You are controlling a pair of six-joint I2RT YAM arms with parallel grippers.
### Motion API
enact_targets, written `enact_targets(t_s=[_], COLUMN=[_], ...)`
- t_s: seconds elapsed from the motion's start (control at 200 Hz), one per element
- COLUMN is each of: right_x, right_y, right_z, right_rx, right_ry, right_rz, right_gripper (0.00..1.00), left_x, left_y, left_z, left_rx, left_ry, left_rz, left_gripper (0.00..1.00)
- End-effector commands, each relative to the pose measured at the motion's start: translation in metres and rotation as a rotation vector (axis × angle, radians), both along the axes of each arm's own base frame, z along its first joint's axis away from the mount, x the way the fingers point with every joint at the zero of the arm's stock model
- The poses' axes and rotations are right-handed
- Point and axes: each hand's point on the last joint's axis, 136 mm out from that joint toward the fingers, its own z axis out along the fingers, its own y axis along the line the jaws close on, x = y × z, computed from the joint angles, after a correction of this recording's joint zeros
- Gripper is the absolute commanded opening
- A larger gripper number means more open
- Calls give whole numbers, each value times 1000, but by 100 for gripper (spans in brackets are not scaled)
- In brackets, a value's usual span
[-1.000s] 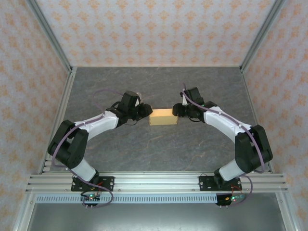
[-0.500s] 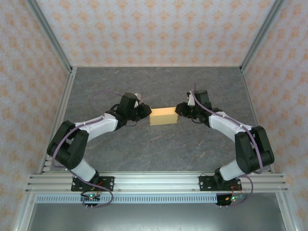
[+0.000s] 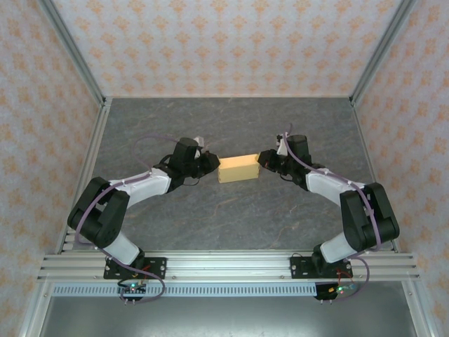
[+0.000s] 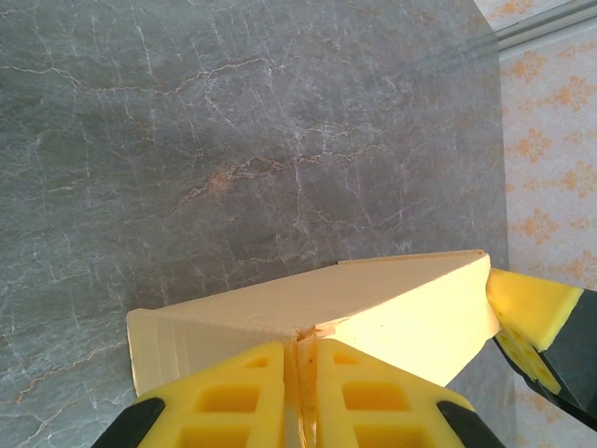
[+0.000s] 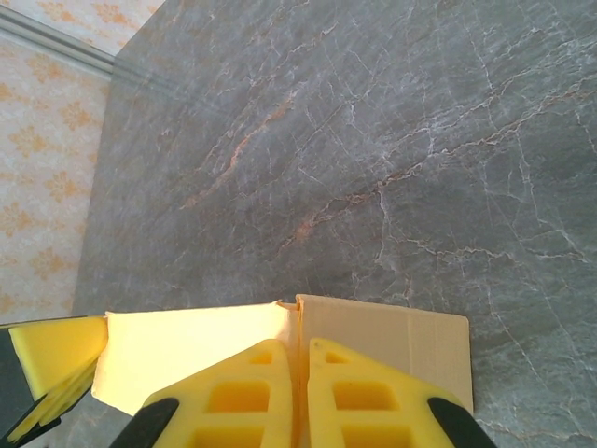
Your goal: Fold the paper box
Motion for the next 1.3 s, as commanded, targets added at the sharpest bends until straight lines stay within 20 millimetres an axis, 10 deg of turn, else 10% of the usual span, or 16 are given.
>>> enact_targets(t_s=[0.0, 0.385, 1.296], right_x=[-43, -47, -106], right_y=[-6, -6, -5], right_z=[-61, -20, -34], right_rx=[-82, -128, -192], right_ry=[239, 131, 81], right_rz=[21, 82, 109], right_gripper=[9, 13, 16], left_x=[-38, -35, -87], left_y=[11, -21, -27], left_z=[-55, -15, -39], left_rx=[112, 109, 212], left_ry=[193, 91, 76], left_rz=[-22, -111, -132], left_gripper=[12, 22, 30])
